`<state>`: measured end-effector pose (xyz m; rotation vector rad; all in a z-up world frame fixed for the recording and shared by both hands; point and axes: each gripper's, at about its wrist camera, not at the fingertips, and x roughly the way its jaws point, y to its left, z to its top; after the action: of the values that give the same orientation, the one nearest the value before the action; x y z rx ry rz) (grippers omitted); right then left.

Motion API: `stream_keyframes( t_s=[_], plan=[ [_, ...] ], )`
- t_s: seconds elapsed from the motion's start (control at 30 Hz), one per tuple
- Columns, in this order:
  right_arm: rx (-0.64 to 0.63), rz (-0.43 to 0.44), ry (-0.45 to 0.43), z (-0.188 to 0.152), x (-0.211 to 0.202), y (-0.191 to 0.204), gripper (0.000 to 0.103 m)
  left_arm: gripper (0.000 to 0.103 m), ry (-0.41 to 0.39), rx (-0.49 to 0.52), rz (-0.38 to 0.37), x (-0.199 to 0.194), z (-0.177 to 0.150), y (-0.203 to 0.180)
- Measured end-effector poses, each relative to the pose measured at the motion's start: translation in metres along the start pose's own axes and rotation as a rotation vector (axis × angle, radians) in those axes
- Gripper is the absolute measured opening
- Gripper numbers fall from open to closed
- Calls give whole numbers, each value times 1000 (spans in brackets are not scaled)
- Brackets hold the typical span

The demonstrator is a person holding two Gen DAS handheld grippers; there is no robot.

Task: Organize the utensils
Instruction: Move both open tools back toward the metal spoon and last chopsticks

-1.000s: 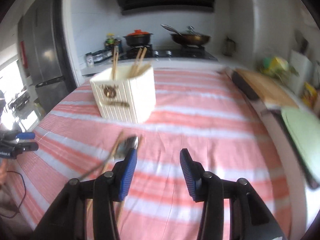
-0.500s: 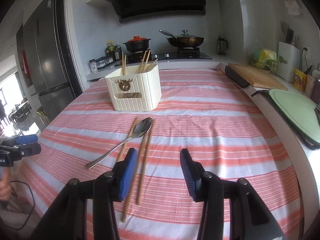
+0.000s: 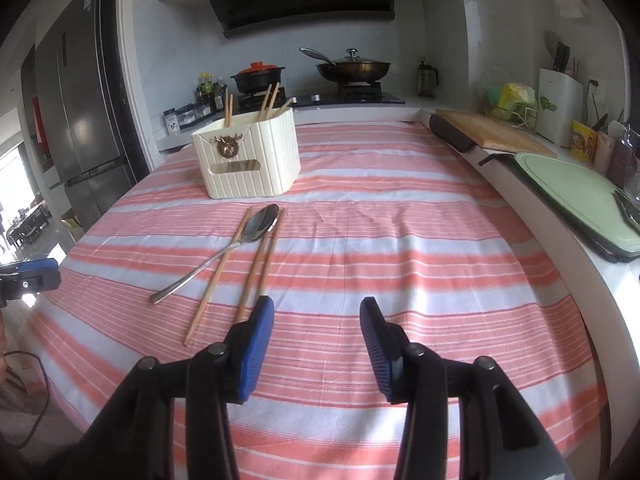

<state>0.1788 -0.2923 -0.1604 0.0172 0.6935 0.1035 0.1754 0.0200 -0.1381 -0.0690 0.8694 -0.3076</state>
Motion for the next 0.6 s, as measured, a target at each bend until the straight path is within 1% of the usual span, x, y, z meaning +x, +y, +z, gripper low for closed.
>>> stream_keyframes(
  t_s=[0.1,0.2,0.33,0.4,0.43,0.5,0.57,0.6],
  plan=[
    [15,-1,17,-3,4,-5,46,86,9,-6,4,5,1,-1],
    [4,-9,11,-1,3,-5,46,86,6,-18,-3,7,3,-1],
    [-4,-17,6,3,4,-4,46,87,-10,-7,19,7,11,6],
    [4,-18,5,5,4,-5,46,93,-18,-40,20,7,16,19],
    [5,-20,4,5,4,-4,46,95,-12,-64,11,9,17,25],
    [3,-23,14,4,7,-2,46,95,17,-113,-22,16,18,35],
    [3,-23,35,0,12,1,46,95,51,-124,-41,27,15,36],
    [6,-17,50,-2,16,2,46,95,64,-115,-39,33,14,32]
  ],
)
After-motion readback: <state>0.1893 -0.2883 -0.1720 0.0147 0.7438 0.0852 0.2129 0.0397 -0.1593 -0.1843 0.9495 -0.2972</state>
